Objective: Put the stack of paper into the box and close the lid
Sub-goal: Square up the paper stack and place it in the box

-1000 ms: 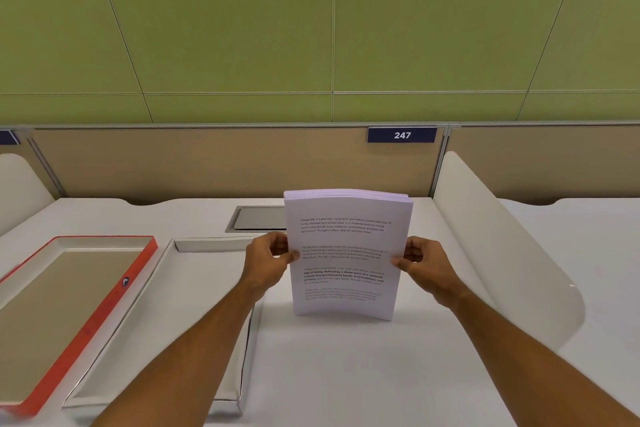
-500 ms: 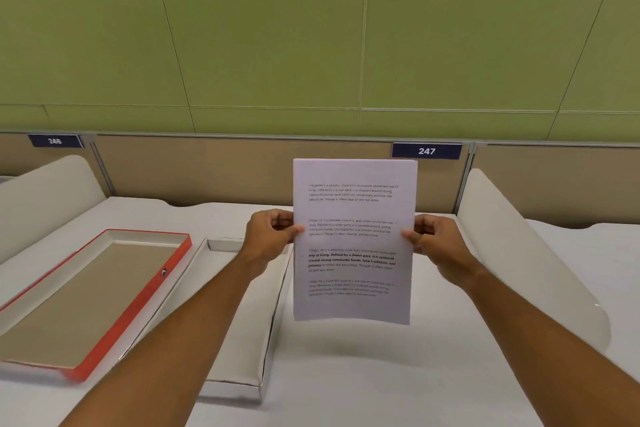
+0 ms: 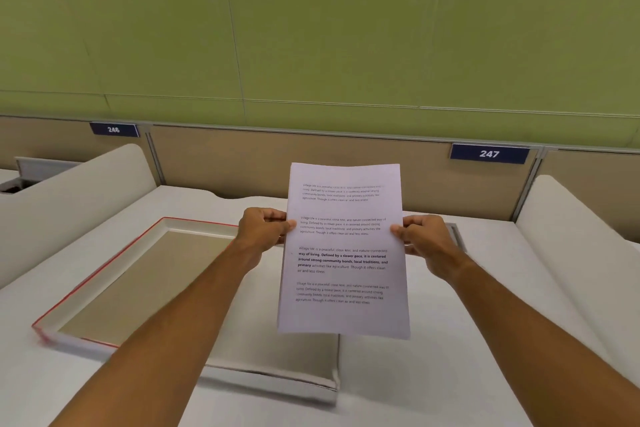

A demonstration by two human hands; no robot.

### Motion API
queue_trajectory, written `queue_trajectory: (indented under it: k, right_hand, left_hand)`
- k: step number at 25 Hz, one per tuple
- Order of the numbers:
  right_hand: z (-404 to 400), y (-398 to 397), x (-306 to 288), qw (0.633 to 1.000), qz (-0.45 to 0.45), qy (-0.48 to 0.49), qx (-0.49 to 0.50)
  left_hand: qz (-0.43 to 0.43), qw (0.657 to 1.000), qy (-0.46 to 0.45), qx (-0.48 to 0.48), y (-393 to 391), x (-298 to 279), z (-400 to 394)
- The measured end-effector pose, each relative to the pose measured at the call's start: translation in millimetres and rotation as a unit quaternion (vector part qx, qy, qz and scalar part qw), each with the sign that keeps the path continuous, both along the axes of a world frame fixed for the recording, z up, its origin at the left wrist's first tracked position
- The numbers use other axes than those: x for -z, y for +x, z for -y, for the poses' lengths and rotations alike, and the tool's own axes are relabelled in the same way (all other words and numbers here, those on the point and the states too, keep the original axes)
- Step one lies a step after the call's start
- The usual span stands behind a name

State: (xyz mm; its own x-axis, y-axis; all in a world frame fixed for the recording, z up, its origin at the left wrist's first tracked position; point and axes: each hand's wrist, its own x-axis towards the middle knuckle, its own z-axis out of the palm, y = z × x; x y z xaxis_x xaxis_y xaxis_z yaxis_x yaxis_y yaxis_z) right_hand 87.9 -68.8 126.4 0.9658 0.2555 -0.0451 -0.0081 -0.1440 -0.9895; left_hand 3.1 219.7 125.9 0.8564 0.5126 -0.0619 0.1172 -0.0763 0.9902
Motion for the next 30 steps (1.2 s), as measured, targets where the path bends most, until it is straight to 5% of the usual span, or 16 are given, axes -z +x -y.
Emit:
queue_trajectory:
  k: [13,30]
  right_hand:
    - [-152.5,-4.1,94.9,0.968,-0.154,-0.151,0.127]
    - [-182.0,-2.7,122.7,0.908,-0.098,-0.388,0.12]
  left_hand:
    - [-0.202,0.979,0.026,-0.007,22.4,88.4,-112.8]
    - [-0.288,0.922,0.253,0.058,39.8,126.4,-106.0]
